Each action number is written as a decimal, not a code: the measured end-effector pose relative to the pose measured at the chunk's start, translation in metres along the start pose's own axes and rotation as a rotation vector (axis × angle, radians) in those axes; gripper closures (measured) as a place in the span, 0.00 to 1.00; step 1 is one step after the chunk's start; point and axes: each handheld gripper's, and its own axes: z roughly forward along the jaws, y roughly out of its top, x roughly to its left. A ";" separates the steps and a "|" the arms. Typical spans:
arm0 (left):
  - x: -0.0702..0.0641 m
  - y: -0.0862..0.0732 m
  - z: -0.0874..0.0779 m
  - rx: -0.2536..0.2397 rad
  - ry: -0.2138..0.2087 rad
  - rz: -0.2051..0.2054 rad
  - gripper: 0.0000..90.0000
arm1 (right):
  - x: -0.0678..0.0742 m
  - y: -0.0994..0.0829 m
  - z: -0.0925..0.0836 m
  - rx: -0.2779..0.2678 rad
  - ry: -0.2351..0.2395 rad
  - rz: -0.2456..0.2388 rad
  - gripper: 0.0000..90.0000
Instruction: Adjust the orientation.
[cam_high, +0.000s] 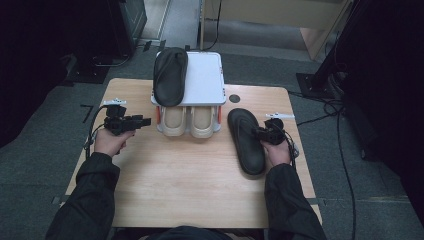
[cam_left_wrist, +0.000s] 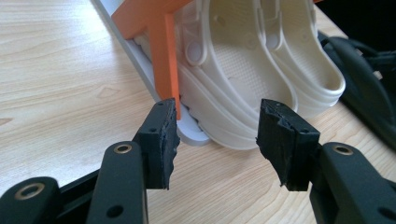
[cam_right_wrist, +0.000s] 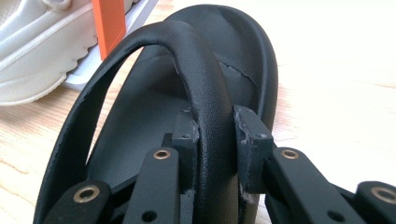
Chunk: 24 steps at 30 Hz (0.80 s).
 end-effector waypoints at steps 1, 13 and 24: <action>0.000 0.000 0.000 0.000 0.000 0.000 0.52 | 0.000 0.001 -0.001 0.002 -0.001 0.005 0.81; 0.004 0.000 -0.006 -0.012 -0.014 -0.017 0.52 | 0.004 0.026 -0.012 0.018 -0.021 0.014 0.81; 0.003 0.000 -0.004 0.008 -0.021 -0.011 0.52 | 0.009 0.060 -0.026 0.015 -0.026 0.019 0.81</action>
